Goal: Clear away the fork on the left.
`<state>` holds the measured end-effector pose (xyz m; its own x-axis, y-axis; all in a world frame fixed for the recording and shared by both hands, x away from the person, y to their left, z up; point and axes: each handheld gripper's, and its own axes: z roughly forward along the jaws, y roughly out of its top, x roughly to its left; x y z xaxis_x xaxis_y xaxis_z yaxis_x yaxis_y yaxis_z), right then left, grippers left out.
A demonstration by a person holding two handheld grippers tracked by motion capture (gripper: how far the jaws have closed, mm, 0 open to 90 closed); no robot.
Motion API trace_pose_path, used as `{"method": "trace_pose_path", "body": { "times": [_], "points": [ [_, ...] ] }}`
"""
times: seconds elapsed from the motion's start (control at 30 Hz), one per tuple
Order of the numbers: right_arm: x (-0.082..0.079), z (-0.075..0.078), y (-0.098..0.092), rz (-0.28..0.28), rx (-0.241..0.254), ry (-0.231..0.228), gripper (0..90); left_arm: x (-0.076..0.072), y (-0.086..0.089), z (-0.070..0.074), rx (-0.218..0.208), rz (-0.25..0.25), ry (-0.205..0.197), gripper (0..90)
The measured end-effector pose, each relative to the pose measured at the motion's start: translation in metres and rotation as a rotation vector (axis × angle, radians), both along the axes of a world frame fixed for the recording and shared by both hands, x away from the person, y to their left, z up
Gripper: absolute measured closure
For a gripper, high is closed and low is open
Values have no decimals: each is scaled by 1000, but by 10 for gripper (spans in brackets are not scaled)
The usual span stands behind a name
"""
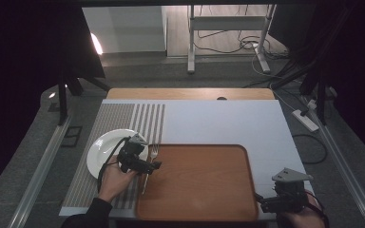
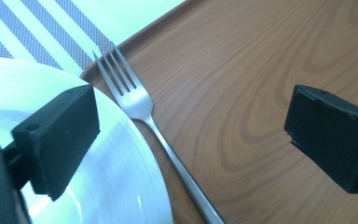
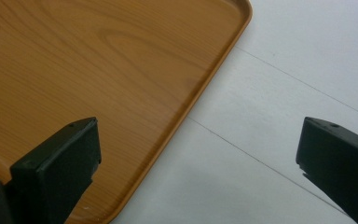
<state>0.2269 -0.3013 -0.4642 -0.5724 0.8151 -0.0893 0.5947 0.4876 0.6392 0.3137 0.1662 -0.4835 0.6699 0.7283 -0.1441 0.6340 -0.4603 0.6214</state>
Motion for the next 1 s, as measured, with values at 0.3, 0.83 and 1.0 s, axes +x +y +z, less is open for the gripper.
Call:
{"method": "trace_pose_path", "body": {
  "times": [0.3,0.83,1.0],
  "points": [
    [0,0,0,-1,-1,-1,4,-7,9,1,-12,-6,-29,0],
    [0,0,0,-5,-1,-1,4,-22,26,6,-47,23,-46,0],
    [0,0,0,-6,-3,0,4,-26,31,6,-52,29,-48,0]
  ]
}}
